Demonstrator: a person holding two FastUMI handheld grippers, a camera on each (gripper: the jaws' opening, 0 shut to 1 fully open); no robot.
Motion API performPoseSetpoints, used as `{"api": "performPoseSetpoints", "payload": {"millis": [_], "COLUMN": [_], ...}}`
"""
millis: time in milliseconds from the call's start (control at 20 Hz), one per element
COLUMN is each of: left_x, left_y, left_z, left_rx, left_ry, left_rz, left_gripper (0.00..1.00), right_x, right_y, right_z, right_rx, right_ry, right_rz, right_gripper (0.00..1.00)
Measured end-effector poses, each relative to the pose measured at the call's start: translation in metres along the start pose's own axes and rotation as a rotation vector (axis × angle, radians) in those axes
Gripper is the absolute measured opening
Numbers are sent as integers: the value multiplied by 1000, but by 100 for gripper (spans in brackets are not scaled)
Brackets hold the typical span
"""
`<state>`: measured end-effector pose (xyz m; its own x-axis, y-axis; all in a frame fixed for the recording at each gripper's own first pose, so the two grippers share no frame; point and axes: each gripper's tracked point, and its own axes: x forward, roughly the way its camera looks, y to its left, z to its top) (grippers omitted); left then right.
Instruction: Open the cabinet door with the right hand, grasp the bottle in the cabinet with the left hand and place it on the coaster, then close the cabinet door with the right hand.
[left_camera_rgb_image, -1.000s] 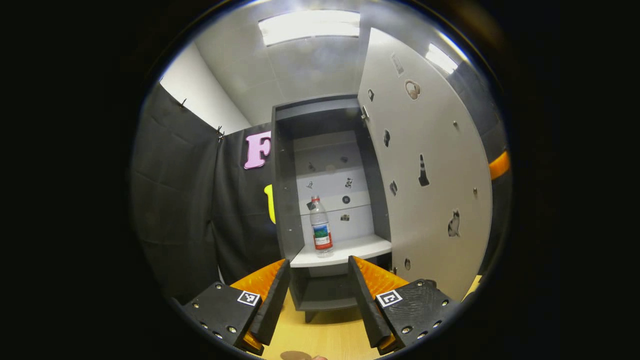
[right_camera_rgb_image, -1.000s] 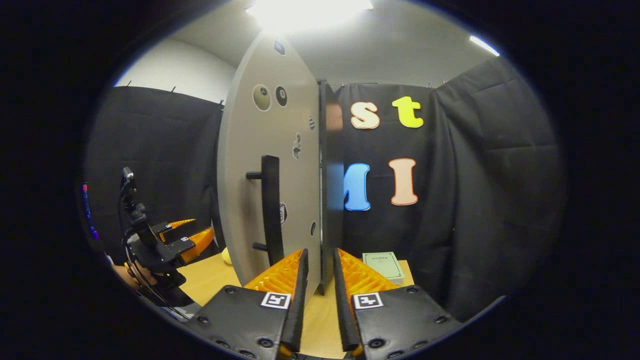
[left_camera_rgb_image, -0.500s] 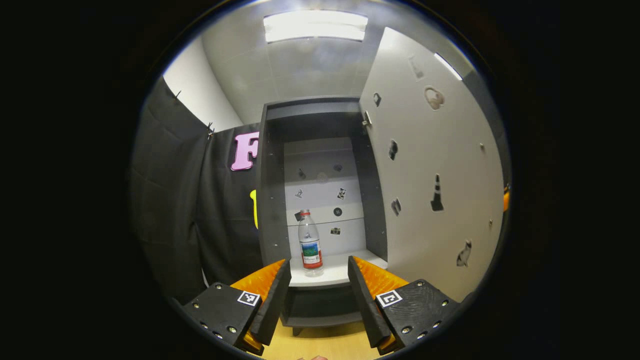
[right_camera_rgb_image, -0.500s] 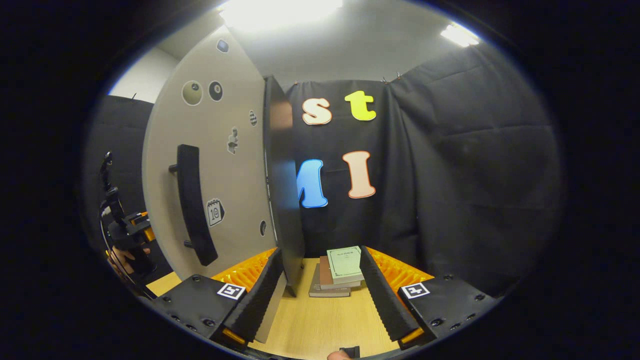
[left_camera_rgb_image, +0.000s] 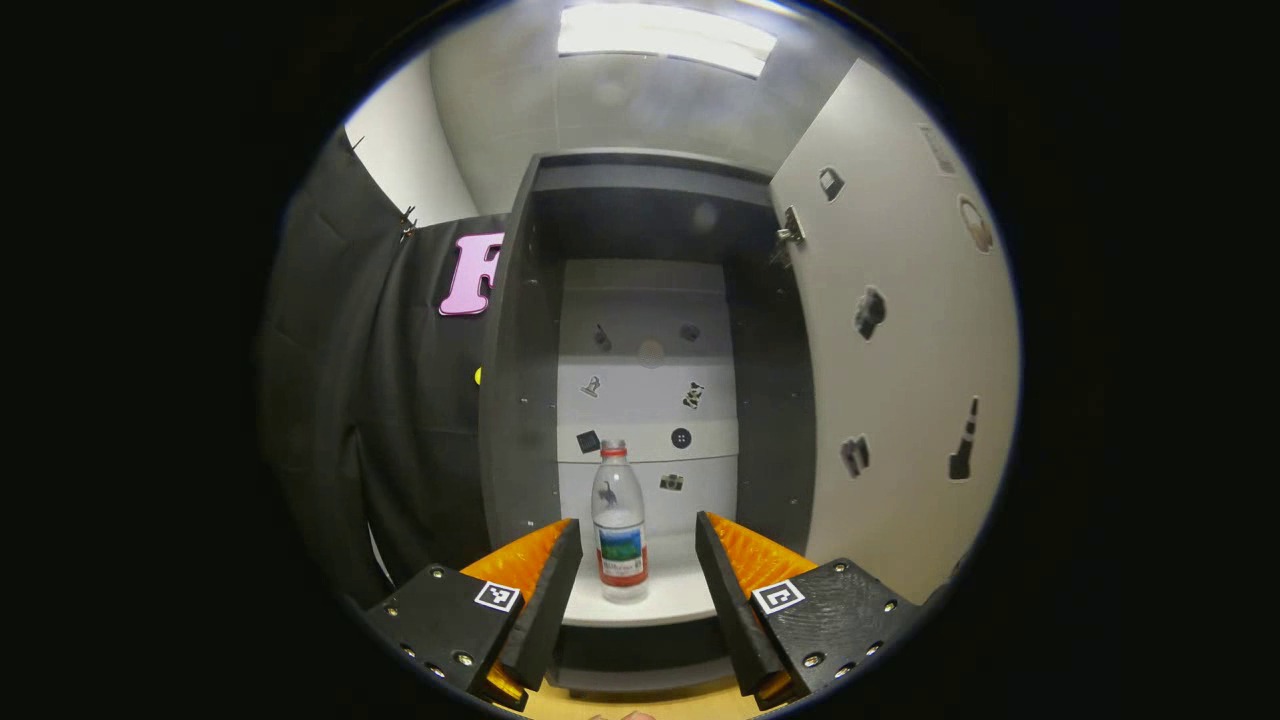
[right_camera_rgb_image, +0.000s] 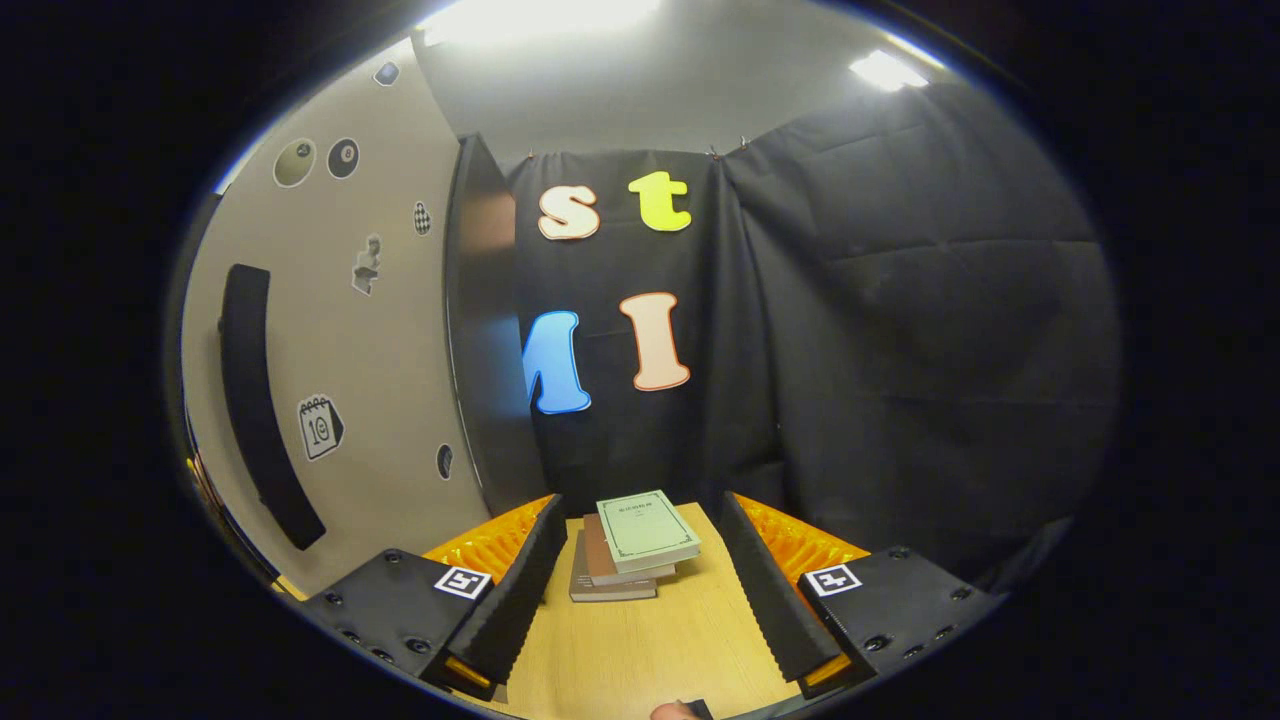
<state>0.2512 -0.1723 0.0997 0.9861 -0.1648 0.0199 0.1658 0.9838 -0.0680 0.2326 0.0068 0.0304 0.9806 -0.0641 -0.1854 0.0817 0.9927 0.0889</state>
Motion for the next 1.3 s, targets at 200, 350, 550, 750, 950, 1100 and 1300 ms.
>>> {"api": "performPoseSetpoints", "payload": {"millis": [200,350,550,750,950,1100,1300], "left_x": [40,65,97,123,145,157,168], "left_y": [5,8,19,28,34,34,36], "left_z": [-7,-16,-25,-32,-37,-46,-56], "left_rx": [-12,-4,8,-15,-7,2,9], "left_ry": [21,41,41,52,64,78,95], "left_rz": [-27,-45,-34,-30,-43,-51,-47], "left_gripper": [66,64,66,66,66,66,66], "right_x": [13,18,25,29,35,39,44], "right_y": [-2,-4,-4,-5,-7,-7,-5], "right_z": [-5,-8,-14,-20,-27,-30,-34], "right_rx": [12,2,-14,-20,-12,4,8], "right_ry": [9,16,29,47,59,65,76], "right_rz": [-38,-65,-96,-124,-154,-166,-175], "right_gripper": [98,98,98,98,98,98,98]}}
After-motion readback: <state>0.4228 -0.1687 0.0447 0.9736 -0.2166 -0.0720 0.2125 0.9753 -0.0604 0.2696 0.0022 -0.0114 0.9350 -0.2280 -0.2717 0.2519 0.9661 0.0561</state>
